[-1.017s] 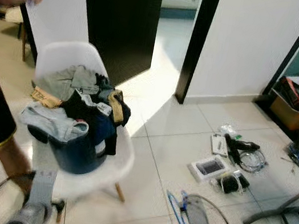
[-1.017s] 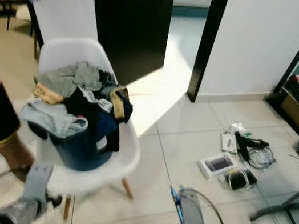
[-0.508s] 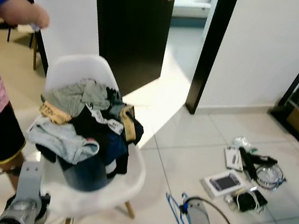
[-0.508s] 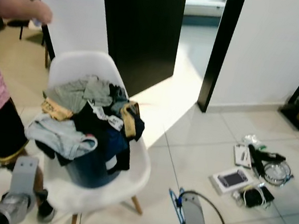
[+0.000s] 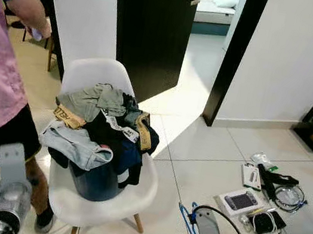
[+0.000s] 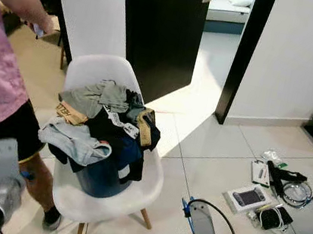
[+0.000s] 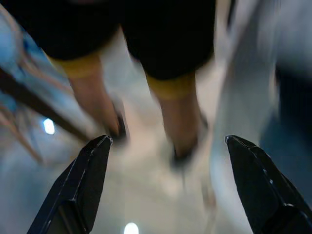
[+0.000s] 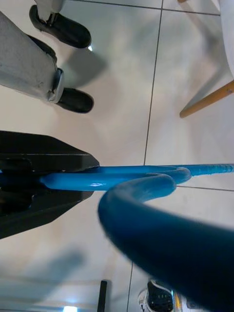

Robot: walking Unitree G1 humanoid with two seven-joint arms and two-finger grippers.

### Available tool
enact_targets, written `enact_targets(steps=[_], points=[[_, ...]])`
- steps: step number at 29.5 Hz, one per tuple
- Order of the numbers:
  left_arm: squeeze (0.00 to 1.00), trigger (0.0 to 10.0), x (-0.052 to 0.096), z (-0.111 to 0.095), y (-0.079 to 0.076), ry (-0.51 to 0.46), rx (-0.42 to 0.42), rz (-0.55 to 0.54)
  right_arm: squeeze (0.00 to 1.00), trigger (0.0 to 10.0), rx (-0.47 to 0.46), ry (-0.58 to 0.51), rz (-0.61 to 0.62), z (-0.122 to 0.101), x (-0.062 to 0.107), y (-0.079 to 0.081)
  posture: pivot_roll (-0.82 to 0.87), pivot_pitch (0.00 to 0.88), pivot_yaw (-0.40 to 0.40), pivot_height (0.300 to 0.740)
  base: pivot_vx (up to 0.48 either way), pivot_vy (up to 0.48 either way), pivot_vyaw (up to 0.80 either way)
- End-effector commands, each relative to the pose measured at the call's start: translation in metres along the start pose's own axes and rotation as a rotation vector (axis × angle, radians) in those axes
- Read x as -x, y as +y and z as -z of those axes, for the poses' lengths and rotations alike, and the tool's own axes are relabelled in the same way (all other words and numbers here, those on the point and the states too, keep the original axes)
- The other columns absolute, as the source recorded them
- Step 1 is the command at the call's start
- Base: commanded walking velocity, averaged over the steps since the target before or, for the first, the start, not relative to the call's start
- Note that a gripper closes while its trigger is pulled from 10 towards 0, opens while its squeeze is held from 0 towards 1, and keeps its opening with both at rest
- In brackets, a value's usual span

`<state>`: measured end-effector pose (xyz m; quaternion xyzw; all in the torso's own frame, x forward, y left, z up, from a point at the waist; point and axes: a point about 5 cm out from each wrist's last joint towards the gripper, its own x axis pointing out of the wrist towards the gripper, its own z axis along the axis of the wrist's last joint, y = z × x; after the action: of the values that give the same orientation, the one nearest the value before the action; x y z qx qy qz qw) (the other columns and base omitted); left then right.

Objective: Hang hanger

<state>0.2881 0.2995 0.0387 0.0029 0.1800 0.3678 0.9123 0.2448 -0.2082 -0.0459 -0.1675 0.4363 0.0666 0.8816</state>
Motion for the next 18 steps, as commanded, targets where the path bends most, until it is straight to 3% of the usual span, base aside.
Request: enact_targets(steps=[1, 2, 5, 6, 7, 9, 10, 12, 13, 15, 18], points=[[0.00, 10.0, -0.002, -0.014, 0.001, -0.083, -0.002, -0.021, 0.00, 10.0, 0.007, 0.019, 0.002, 0.005, 0.000, 0.000, 0.02, 0.000, 0.002, 0.740, 0.000, 0.000, 0.00], [0.00, 10.0, -0.002, -0.014, 0.001, -0.083, -0.002, -0.021, 0.00, 10.0, 0.007, 0.019, 0.002, 0.005, 0.000, 0.000, 0.02, 0.000, 0.002, 0.740, 0.000, 0.000, 0.00], [0.00, 10.0, 0.004, -0.073, -0.016, -0.407, -0.044, 0.044, 0.00, 10.0, 0.007, 0.020, 0.003, 0.005, 0.000, 0.000, 0.02, 0.000, -0.004, 0.740, 0.000, 0.000, 0.00], [0.00, 10.0, 0.004, -0.073, -0.016, -0.407, -0.044, 0.044, 0.00, 10.0, 0.007, 0.020, 0.003, 0.005, 0.000, 0.000, 0.02, 0.000, -0.004, 0.740, 0.000, 0.000, 0.00], [0.00, 10.0, 0.008, -0.086, -0.021, -0.478, -0.061, 0.071, 0.00, 10.0, 0.007, 0.020, 0.004, 0.005, 0.000, 0.000, 0.02, 0.000, -0.004, 0.740, 0.000, 0.000, 0.00], [0.00, 10.0, 0.008, -0.086, -0.021, -0.478, -0.061, 0.071, 0.00, 10.0, 0.007, 0.020, 0.004, 0.005, 0.000, 0.000, 0.02, 0.000, -0.004, 0.740, 0.000, 0.000, 0.00], [0.00, 10.0, 0.011, -0.096, -0.029, -0.530, -0.082, 0.116, 0.00, 10.0, 0.008, 0.021, 0.004, 0.005, 0.000, 0.000, 0.02, 0.000, -0.004, 0.740, 0.000, 0.000, 0.00], [0.00, 10.0, 0.020, -0.107, -0.056, -0.528, -0.003, 0.367, 0.00, 10.0, 0.007, 0.021, 0.004, 0.005, 0.000, 0.000, 0.02, 0.000, -0.004, 0.740, 0.000, 0.000, 0.00], [0.00, 10.0, 0.020, -0.107, -0.056, -0.528, -0.003, 0.367, 0.00, 10.0, 0.007, 0.021, 0.004, 0.005, 0.000, 0.000, 0.02, 0.000, -0.004, 0.740, 0.000, 0.000, 0.00], [0.00, 10.0, 0.029, -0.113, -0.077, -0.500, 0.083, 0.558, 0.00, 10.0, 0.004, 0.018, 0.002, 0.006, 0.000, 0.001, 0.02, 0.000, -0.002, 0.740, 0.000, 0.000, 0.00], [0.00, 10.0, 0.034, -0.117, -0.085, -0.491, 0.113, 0.616, 0.00, 10.0, 0.002, 0.017, 0.001, 0.006, 0.000, 0.001, 0.02, 0.000, -0.001, 0.740, 0.000, 0.000, 0.00]])
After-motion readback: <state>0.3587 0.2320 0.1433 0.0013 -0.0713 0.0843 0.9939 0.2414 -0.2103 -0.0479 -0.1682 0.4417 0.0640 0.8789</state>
